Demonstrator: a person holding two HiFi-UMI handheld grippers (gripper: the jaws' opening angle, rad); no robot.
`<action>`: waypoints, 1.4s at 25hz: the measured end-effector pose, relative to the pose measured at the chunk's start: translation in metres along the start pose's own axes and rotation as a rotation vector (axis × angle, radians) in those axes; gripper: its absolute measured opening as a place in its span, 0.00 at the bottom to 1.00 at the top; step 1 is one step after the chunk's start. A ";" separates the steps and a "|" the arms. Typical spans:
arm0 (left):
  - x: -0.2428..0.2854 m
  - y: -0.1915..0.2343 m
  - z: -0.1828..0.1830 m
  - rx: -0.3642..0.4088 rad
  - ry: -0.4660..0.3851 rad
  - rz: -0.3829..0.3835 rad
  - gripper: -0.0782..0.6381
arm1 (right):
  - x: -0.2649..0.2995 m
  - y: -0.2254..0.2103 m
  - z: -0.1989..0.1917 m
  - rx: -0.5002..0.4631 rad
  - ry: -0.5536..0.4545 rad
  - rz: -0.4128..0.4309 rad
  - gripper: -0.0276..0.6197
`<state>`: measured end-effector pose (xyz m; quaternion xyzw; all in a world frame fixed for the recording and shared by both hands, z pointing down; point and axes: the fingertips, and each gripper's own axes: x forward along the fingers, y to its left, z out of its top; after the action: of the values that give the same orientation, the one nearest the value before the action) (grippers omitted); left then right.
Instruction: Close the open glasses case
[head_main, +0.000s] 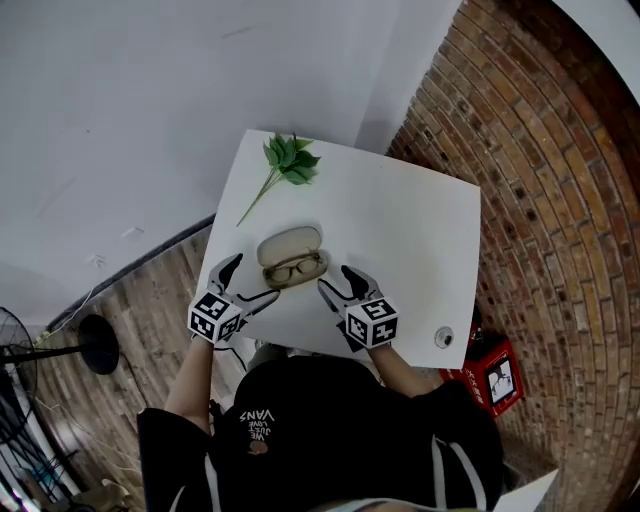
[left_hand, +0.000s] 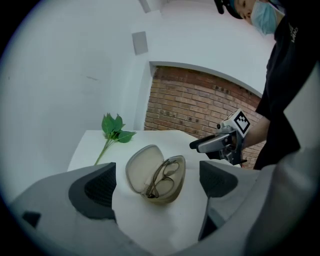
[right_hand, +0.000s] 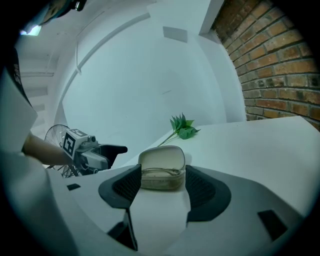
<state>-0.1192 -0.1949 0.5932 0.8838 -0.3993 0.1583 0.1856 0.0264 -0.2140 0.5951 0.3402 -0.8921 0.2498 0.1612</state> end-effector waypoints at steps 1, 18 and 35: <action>0.002 0.002 0.001 0.011 0.012 -0.035 0.83 | 0.002 0.000 0.000 0.013 -0.003 -0.015 0.44; 0.037 0.013 -0.008 0.119 0.195 -0.476 0.88 | 0.042 -0.004 -0.012 0.097 -0.025 -0.174 0.43; 0.037 -0.018 -0.006 0.199 0.224 -0.592 0.90 | 0.038 -0.008 -0.040 0.125 0.028 -0.136 0.44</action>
<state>-0.0829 -0.2045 0.6104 0.9523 -0.0846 0.2321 0.1792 0.0096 -0.2166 0.6479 0.4057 -0.8473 0.2983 0.1689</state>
